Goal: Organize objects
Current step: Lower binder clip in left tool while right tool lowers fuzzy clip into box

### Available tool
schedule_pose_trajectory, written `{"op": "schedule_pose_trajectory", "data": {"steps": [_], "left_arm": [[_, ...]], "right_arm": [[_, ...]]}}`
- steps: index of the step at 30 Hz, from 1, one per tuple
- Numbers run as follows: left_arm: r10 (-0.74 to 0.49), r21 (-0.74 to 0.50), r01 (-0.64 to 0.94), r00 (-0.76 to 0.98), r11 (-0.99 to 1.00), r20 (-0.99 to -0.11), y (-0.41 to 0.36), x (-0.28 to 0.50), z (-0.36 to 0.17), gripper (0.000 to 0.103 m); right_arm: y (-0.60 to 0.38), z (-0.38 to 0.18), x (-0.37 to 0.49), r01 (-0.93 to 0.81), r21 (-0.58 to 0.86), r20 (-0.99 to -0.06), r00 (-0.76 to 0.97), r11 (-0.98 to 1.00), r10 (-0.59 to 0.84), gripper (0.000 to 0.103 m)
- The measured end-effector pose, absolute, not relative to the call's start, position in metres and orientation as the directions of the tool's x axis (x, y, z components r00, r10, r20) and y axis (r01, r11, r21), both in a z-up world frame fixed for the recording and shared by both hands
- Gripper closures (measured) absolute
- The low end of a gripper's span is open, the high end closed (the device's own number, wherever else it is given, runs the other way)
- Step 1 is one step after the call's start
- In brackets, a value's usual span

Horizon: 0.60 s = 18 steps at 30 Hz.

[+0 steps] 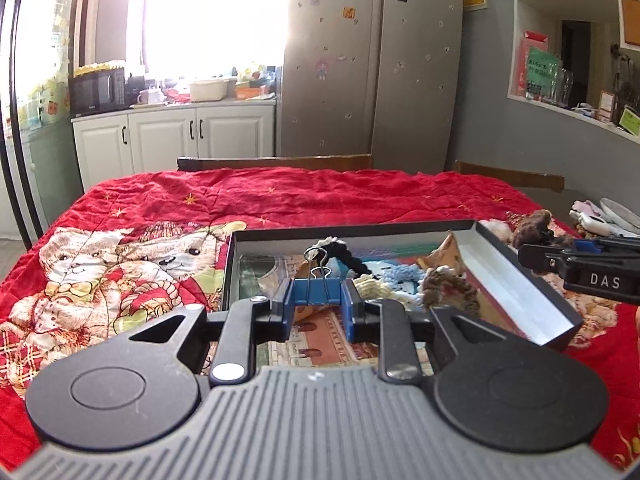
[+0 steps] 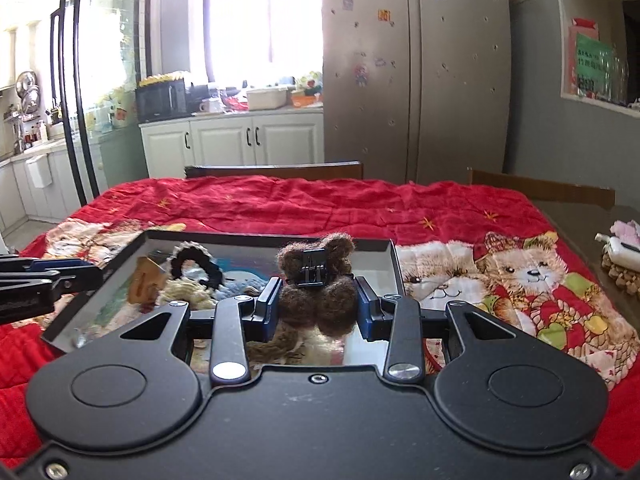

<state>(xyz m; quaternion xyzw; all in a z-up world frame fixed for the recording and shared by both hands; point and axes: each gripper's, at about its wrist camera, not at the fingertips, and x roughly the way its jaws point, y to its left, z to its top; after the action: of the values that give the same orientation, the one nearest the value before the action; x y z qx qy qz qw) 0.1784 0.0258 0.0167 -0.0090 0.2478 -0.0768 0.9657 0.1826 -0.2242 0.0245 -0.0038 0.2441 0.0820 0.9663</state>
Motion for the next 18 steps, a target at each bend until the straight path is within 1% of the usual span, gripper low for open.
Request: {"op": "schedule_pose_trajectory", "data": {"steps": [6, 18], "left_arm": [[-0.133, -0.049, 0.125, 0.856, 0.991, -0.5, 0.028, 0.192, 0.004, 0.076], [-0.123, -0.045, 0.118, 0.837, 0.992, -0.534, 0.028, 0.206, -0.015, 0.076]], "right_arm": [[-0.224, 0.006, 0.199, -0.148, 0.036, -0.496, 0.856, 0.988, 0.146, 0.067], [-0.226, -0.011, 0.218, -0.143, 0.041, -0.52, 0.842, 0.989, 0.144, 0.067]]}}
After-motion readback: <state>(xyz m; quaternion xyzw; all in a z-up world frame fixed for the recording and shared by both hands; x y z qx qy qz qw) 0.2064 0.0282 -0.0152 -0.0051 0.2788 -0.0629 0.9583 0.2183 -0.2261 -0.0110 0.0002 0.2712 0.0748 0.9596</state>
